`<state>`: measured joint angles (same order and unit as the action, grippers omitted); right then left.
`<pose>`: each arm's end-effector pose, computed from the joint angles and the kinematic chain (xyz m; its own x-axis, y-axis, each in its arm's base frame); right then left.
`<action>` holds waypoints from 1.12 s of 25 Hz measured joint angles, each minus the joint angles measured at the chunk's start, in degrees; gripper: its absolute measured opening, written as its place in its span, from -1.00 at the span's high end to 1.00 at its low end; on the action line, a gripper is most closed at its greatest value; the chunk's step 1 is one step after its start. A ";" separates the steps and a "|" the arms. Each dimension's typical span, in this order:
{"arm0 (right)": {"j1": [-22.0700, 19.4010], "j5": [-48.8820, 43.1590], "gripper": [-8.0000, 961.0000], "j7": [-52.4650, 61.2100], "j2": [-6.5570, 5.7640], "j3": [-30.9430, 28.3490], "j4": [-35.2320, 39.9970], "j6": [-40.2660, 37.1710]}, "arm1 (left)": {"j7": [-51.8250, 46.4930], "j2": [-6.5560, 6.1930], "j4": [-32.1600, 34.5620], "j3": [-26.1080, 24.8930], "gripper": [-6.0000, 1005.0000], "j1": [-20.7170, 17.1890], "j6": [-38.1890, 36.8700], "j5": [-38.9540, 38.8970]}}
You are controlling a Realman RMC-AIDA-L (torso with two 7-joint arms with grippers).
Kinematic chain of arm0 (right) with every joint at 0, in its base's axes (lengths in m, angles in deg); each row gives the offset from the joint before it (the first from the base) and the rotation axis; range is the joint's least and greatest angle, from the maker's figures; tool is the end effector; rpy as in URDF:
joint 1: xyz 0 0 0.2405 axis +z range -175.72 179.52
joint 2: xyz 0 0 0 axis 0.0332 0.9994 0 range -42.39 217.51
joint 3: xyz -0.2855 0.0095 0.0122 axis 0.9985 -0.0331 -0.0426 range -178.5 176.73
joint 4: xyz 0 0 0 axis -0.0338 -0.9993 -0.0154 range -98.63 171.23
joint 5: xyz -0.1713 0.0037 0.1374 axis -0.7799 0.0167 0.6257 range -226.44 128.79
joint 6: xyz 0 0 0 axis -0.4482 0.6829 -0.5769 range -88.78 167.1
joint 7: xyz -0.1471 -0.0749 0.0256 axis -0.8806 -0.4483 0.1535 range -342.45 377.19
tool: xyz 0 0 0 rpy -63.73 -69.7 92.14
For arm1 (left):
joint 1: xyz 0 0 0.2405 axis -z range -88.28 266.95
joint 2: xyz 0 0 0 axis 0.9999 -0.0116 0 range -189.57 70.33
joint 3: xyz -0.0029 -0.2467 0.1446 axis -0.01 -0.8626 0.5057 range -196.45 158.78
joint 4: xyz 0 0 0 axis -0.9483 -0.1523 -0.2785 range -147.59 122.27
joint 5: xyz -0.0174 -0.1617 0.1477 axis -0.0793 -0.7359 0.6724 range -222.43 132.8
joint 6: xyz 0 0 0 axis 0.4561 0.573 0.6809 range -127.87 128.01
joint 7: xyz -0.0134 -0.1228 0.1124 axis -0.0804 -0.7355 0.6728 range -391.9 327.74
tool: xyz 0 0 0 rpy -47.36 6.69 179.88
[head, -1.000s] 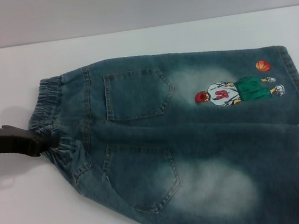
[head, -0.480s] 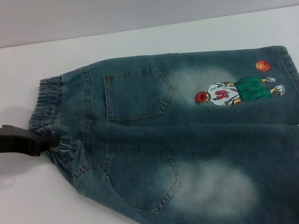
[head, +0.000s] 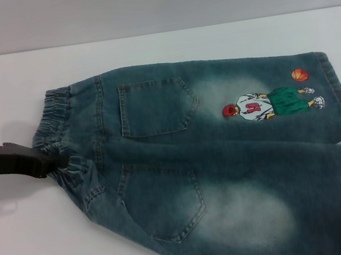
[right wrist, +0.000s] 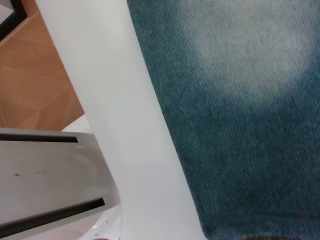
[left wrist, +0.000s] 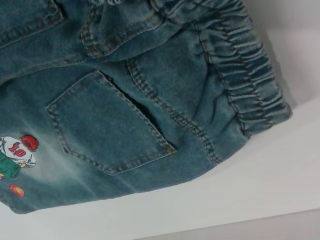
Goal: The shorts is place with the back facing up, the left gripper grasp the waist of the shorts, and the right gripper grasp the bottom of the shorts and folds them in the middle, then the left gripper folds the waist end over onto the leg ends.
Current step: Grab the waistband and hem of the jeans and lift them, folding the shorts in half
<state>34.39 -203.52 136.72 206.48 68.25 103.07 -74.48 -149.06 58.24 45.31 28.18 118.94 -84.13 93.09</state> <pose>0.2814 0.3017 -0.0151 0.6751 -0.4806 0.5597 -0.5695 -0.8218 -0.0186 -0.3145 0.3799 0.0088 0.6878 0.7073 0.1631 0.7150 -0.6215 -0.3202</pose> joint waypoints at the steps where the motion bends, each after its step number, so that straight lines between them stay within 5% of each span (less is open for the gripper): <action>1: -0.07 0.46 0.99 -0.06 -0.01 -0.08 0.08 0.12 | 0.00 0.00 -0.01 0.00 0.90 0.05 0.00 0.00; 14: -1.19 13.11 0.99 -3.54 -0.44 -4.41 6.50 0.35 | 0.06 0.08 -0.24 1.64 0.90 2.95 1.39 -2.13; 28: -3.72 21.90 0.99 -15.96 -0.46 -25.91 5.50 4.51 | -1.02 -0.14 0.79 1.67 0.90 4.22 4.58 -5.36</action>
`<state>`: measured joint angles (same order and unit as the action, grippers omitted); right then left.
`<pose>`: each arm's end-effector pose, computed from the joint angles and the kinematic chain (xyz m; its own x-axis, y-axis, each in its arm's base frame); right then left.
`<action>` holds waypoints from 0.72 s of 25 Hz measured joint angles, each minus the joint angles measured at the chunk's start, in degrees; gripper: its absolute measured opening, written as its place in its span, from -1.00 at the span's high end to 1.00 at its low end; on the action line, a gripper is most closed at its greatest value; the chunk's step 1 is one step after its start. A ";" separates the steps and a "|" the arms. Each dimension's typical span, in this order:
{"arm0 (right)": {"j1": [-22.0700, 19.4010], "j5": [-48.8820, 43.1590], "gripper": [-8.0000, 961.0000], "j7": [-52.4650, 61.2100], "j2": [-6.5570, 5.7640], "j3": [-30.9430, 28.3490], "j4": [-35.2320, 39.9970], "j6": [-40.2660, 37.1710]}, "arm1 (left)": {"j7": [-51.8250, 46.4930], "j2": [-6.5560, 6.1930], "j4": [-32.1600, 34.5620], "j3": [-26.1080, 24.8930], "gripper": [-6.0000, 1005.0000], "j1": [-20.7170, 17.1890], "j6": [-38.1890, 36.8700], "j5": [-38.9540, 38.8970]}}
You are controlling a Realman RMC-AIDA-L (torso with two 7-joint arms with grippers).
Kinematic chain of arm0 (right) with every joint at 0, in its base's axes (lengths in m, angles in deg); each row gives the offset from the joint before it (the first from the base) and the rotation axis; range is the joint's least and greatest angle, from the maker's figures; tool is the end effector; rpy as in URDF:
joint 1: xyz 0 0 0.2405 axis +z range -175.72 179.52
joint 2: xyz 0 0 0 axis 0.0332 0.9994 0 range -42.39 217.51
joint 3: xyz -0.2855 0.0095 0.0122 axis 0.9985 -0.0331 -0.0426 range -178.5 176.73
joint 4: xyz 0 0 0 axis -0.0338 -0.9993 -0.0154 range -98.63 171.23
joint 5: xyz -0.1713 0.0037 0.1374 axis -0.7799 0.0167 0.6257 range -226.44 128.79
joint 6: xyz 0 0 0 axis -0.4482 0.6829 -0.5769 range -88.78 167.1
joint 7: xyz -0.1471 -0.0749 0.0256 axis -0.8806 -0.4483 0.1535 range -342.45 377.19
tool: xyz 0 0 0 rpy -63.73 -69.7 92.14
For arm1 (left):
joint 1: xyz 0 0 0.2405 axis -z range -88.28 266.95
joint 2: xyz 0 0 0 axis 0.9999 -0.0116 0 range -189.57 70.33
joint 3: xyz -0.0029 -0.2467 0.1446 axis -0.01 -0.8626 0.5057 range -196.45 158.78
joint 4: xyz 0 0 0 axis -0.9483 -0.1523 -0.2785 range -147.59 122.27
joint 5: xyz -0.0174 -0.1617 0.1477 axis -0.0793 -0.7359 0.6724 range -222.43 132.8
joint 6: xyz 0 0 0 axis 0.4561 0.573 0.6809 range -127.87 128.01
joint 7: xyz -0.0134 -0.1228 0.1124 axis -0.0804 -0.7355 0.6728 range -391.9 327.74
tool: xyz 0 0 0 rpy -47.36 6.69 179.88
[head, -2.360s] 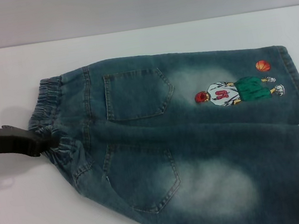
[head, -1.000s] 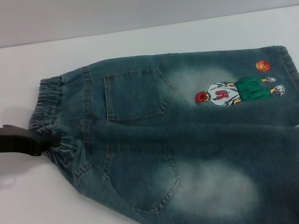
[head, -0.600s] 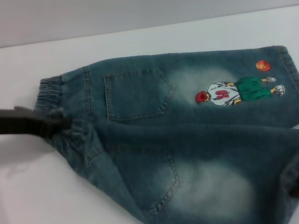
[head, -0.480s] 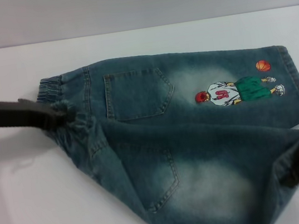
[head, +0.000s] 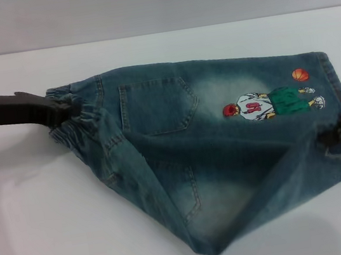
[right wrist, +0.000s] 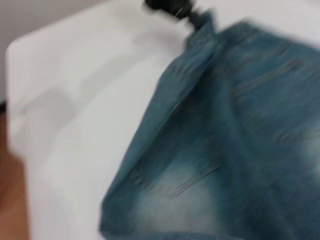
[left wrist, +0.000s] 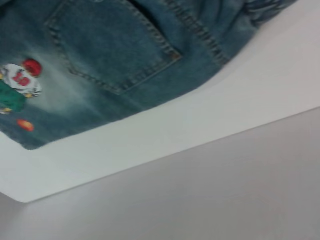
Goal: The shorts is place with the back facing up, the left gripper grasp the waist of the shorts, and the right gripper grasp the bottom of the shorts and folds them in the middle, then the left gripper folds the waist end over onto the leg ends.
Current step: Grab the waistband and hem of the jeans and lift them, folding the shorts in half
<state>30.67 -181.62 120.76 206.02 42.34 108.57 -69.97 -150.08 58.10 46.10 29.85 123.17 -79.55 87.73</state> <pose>0.2608 0.3366 0.0416 0.9014 -0.4213 -0.1001 -0.4316 -0.8926 -0.1304 -0.2703 0.4185 0.0137 0.7449 0.6145 0.2599 0.6659 -0.6607 -0.3465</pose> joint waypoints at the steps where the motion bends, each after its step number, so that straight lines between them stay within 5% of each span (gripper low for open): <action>1: -0.29 0.53 0.99 -0.73 -0.01 -1.47 -0.31 0.50 | -0.32 0.00 0.00 0.00 0.90 -0.17 0.88 0.18; 18: -2.33 2.74 0.99 -6.37 -0.60 -10.92 -8.56 16.63 | -2.58 0.10 -0.46 0.17 0.90 -2.35 9.71 0.44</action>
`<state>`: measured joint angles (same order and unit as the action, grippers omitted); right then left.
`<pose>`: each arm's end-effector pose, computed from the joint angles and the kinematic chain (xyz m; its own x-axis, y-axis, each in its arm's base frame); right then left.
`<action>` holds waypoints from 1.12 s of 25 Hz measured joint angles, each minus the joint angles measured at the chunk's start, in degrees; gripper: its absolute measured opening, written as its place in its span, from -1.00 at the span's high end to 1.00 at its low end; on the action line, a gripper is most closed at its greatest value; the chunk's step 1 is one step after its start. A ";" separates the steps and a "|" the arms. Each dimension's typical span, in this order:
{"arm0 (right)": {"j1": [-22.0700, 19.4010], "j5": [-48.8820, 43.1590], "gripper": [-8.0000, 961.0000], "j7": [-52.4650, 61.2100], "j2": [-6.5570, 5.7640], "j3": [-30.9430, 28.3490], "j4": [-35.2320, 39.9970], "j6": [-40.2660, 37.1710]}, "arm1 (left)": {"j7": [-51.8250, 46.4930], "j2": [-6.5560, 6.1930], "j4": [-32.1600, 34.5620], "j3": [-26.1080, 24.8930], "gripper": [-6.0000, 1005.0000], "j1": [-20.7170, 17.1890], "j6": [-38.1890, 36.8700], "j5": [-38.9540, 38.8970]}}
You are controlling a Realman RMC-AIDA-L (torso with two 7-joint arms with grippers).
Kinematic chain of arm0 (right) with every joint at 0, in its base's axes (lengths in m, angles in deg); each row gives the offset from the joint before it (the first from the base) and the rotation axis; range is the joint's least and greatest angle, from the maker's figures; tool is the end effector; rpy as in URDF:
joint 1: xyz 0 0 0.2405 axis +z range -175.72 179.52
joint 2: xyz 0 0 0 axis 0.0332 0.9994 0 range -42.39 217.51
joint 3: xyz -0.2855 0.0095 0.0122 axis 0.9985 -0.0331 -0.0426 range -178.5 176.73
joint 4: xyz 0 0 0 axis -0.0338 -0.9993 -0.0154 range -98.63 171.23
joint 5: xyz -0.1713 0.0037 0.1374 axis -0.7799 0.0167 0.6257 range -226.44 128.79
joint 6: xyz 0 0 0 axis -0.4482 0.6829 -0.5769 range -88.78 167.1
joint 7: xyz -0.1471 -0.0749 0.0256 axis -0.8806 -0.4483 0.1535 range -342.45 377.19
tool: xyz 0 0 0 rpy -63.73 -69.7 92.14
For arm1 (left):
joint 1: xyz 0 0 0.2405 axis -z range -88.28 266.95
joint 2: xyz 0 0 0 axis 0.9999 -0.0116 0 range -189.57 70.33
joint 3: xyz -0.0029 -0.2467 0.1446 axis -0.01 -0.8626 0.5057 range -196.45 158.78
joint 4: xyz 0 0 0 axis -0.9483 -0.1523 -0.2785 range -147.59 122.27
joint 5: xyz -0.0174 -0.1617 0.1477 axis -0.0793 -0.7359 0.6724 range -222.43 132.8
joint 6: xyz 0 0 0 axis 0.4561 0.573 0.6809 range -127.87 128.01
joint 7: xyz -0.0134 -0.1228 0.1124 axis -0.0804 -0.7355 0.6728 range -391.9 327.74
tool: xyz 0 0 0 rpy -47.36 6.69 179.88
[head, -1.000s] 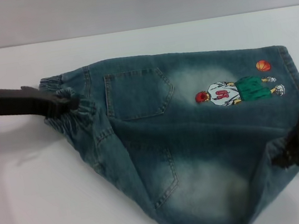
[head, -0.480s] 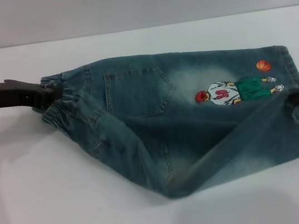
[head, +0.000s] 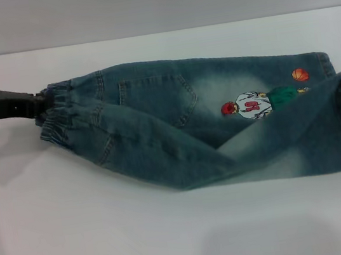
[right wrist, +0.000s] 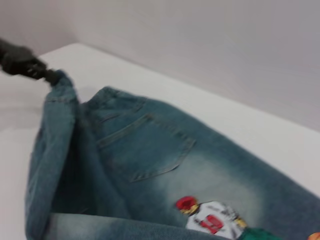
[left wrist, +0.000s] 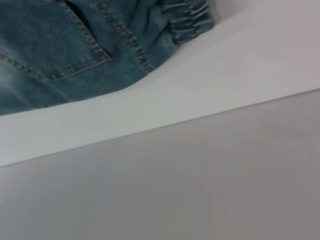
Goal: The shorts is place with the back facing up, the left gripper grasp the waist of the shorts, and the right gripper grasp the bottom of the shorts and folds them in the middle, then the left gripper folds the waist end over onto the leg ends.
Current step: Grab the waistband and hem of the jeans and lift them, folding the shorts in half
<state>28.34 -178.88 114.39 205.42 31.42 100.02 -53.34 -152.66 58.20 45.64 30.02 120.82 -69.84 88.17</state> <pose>0.3168 0.3634 0.0643 0.8281 -0.4602 -0.3199 -0.5578 -0.7328 -0.3896 -0.2966 0.4288 0.0247 0.6918 0.6370 0.3400 0.7135 -0.5308 -0.4573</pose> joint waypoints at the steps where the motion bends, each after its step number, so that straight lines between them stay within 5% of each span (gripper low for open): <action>1: -0.02 0.34 0.99 -0.01 -0.04 -0.25 -0.17 0.61 | -0.10 0.01 -0.01 -0.07 0.90 -0.22 0.51 -0.10; 28: -1.30 7.87 0.98 -3.98 0.45 -1.11 -5.89 19.64 | -1.27 0.18 1.33 2.14 0.90 -2.92 8.46 -5.53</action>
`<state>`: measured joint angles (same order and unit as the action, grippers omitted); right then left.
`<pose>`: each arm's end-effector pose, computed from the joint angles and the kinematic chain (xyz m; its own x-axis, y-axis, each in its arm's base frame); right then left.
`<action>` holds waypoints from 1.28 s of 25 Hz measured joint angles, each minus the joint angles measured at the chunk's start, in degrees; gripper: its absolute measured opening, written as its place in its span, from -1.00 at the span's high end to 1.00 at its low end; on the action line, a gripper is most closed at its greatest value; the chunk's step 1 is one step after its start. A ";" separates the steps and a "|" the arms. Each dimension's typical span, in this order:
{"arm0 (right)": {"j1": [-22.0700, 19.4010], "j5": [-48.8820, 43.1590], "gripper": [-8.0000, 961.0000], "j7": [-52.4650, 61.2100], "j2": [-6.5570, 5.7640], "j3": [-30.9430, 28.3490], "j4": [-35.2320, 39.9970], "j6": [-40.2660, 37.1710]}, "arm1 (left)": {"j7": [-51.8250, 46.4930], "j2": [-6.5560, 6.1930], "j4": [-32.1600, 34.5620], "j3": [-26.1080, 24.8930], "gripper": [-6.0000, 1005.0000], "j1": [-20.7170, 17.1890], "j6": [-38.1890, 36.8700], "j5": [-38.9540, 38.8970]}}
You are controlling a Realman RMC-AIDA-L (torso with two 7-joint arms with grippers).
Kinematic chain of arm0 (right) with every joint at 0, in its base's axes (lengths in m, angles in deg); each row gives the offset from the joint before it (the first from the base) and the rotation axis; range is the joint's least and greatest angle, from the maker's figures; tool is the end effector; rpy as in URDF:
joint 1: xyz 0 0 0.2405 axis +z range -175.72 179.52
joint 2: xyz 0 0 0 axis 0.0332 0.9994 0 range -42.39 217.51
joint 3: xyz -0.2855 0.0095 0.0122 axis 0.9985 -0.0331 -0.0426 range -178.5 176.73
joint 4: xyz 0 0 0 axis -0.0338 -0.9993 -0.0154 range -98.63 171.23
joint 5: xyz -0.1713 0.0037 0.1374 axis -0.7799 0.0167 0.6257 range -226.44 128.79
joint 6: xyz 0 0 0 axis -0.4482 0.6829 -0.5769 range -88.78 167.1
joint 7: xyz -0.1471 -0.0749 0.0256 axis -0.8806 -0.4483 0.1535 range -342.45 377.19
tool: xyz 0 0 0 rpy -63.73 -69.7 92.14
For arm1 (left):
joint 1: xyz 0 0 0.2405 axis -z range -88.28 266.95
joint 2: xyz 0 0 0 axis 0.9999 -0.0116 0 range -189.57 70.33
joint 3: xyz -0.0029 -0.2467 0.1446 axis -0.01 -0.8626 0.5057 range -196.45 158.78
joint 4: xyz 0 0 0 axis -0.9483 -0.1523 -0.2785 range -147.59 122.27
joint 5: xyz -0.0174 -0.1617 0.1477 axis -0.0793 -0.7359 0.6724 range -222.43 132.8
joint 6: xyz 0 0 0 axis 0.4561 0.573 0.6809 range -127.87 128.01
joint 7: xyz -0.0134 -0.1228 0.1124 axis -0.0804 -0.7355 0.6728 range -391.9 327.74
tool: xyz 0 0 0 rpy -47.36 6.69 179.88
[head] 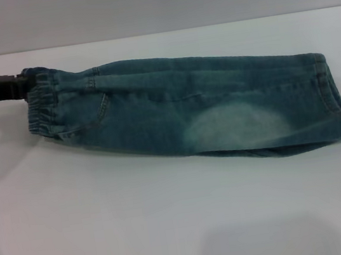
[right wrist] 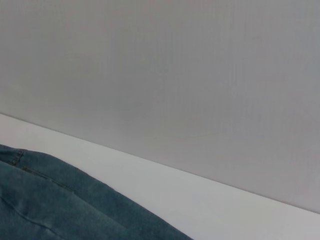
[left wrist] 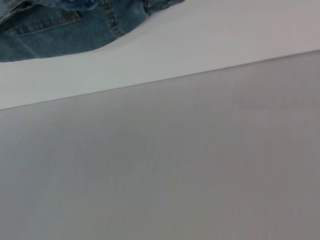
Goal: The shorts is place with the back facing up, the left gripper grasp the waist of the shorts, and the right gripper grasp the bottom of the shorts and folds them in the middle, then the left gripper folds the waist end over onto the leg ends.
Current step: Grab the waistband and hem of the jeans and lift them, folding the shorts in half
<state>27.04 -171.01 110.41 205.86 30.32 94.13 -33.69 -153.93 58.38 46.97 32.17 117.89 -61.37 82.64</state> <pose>0.3470 0.3948 0.0786 0.7850 -0.4064 -0.4676 -0.6195 -0.5248 -0.5838 -0.3026 0.4369 0.0376 0.6603 0.5913 0.4629 0.7448 -0.4372 -0.5041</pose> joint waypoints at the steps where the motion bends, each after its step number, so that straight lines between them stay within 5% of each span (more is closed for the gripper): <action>1: 0.00 0.00 0.98 0.00 0.00 0.00 0.00 0.00 | 0.00 0.00 0.00 0.00 0.90 0.00 0.00 0.00; 19: 0.52 2.21 0.98 -3.63 0.18 0.13 -4.31 4.08 | -0.59 0.01 -5.11 5.00 0.90 4.43 6.85 -1.38; 29: 0.48 2.22 0.98 -4.17 0.24 0.35 -4.74 4.31 | -3.23 0.00 -5.14 7.24 0.67 4.20 11.79 -0.92; 32: 0.48 2.25 0.98 -4.48 0.26 0.35 -5.03 4.30 | -3.23 0.00 -5.17 7.25 0.38 4.07 12.10 -0.90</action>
<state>27.52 -168.76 105.92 206.12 30.67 89.10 -29.40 -157.16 58.38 41.80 39.41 121.96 -49.27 81.74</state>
